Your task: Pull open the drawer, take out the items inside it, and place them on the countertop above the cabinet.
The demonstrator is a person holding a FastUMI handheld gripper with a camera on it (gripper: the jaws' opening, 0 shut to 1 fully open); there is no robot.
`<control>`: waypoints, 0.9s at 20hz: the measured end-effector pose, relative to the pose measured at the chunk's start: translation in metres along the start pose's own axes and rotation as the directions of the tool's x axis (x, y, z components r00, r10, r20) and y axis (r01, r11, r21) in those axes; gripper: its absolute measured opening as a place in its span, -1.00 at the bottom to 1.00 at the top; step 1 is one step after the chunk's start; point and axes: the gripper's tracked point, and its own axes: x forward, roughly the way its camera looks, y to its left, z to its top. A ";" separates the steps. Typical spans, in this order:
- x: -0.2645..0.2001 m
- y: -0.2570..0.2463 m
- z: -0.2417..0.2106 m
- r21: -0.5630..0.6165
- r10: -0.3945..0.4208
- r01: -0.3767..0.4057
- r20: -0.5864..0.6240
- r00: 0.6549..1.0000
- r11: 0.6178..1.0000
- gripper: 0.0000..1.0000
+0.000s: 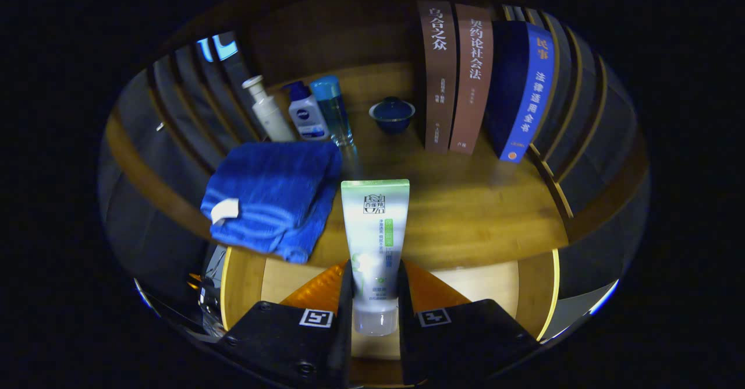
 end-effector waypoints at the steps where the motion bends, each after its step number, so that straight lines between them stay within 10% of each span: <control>1: 0.009 0.000 0.007 0.004 -0.003 0.003 -0.012 1.000 1.000 -0.24; 13: 0.063 -0.011 0.037 0.000 -0.071 0.071 -0.048 0.996 0.997 -0.16; 18: 0.045 -0.006 0.044 0.004 -0.053 0.053 0.000 0.999 0.999 0.63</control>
